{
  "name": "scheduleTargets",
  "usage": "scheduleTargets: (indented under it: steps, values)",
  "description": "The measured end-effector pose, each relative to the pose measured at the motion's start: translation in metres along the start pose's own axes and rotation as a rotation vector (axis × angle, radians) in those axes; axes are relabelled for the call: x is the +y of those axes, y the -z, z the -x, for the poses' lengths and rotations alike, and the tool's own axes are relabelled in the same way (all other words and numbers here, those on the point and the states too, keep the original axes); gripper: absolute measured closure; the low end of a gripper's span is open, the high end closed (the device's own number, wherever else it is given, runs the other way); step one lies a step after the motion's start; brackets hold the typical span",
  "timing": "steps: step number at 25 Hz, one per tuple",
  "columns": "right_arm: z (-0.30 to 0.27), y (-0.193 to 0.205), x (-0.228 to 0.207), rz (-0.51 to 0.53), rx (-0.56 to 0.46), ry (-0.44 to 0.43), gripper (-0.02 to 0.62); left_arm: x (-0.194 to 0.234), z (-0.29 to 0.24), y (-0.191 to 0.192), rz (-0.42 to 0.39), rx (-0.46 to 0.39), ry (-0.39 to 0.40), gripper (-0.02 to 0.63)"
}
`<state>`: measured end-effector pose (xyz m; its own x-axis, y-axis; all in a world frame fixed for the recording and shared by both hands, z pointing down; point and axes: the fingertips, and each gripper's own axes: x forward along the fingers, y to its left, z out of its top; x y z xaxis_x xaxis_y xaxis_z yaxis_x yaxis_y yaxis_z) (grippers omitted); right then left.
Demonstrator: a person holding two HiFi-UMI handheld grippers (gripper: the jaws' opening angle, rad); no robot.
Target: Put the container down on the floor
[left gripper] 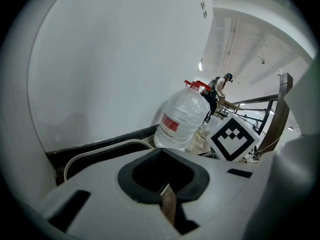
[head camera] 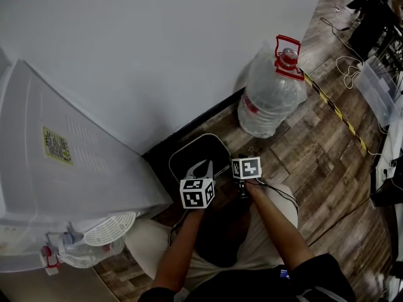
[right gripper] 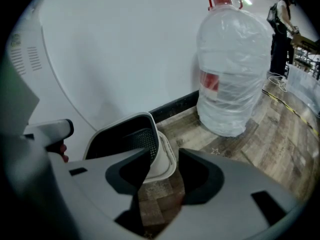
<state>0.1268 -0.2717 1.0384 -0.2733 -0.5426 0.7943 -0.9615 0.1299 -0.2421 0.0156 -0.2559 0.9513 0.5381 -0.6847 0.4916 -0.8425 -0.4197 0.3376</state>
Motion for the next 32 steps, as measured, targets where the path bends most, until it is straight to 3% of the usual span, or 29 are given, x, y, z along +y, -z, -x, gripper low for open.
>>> scheduleTargets:
  steps: [8, 14, 18, 22, 26, 32]
  values:
    - [0.009, -0.007, 0.002, 0.012, -0.027, 0.015, 0.438, -0.003, 0.007, -0.004, 0.013, -0.014, 0.011, 0.589]
    - [0.025, -0.028, 0.011, 0.047, -0.060, 0.015, 0.510, 0.004, 0.021, -0.019, -0.015, -0.016, 0.003, 0.589]
    - [0.044, -0.052, 0.032, 0.075, -0.122, -0.022, 0.552, 0.009, 0.035, -0.031, 0.032, -0.024, 0.009, 0.589]
    - [0.064, -0.072, 0.054, 0.095, -0.159, -0.053, 0.563, 0.003, 0.046, -0.053, -0.013, -0.021, 0.008, 0.589]
    - [0.099, -0.091, 0.082, 0.119, -0.174, -0.080, 0.566, -0.012, 0.067, -0.083, -0.109, -0.008, -0.015, 0.589]
    - [0.183, -0.142, 0.122, 0.123, -0.190, -0.118, 0.566, -0.037, 0.120, -0.147, -0.086, 0.012, -0.019, 0.589]
